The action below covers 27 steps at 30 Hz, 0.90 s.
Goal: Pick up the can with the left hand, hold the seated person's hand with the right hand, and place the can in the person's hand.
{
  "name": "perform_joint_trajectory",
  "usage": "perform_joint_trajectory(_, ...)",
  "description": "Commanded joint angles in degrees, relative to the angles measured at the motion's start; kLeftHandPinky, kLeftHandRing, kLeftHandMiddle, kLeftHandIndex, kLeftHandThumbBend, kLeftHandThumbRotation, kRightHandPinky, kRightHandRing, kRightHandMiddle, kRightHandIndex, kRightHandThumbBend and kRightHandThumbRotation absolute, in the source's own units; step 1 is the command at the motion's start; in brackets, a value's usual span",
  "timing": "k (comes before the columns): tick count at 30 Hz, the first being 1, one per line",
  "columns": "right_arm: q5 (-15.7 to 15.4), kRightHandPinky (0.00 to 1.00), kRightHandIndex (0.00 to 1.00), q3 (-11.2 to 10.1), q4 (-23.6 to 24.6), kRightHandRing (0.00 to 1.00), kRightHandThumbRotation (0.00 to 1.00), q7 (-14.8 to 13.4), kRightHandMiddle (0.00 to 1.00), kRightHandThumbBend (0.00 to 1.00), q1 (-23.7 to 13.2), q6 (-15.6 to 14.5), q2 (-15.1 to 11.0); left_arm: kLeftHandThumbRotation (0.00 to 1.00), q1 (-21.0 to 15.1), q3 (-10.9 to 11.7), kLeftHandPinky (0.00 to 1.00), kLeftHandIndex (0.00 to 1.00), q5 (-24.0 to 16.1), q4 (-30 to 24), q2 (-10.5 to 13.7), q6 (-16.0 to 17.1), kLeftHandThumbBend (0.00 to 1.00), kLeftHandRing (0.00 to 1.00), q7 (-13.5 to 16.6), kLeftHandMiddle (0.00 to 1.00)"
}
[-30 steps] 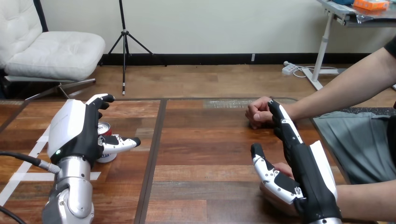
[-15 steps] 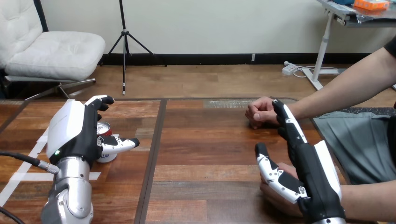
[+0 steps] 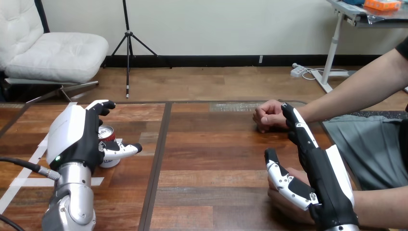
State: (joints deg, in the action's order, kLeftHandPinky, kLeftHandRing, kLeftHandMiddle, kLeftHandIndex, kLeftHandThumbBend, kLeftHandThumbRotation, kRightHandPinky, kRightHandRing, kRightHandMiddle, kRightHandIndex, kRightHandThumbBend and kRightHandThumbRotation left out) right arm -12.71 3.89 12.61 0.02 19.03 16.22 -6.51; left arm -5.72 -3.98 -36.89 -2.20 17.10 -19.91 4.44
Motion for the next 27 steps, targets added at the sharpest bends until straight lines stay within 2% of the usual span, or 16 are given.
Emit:
perform_joint_trajectory(1, 0.37, 0.98, 0.96, -0.44, 3.53, 0.98, 0.10, 0.20, 0.98, 0.13, -2.33, 1.34, -0.46, 0.03, -2.39, -0.43, 0.64, 0.78, -1.15, 0.30, 0.75, -0.30, 0.79, 0.76, 1.02, 0.80)
perform_joint_trajectory(19, 0.83, 0.98, 0.95, -0.67, 4.99, 0.99, 0.08, 0.59, 0.98, 0.14, -1.78, -0.02, -0.53, 0.04, -1.43, -0.53, 0.63, 0.78, -1.34, 0.64, 0.50, -0.46, 0.78, 0.76, 2.76, 0.80)
perform_joint_trajectory(27, -0.33, 0.98, 0.95, -0.87, 5.87, 0.98, 0.06, 0.62, 0.97, 0.14, -1.49, -1.06, -0.81, 0.03, -0.86, -0.04, 0.64, 0.79, -0.39, 1.12, -0.48, 0.67, 0.78, 0.76, 5.59, 0.81)
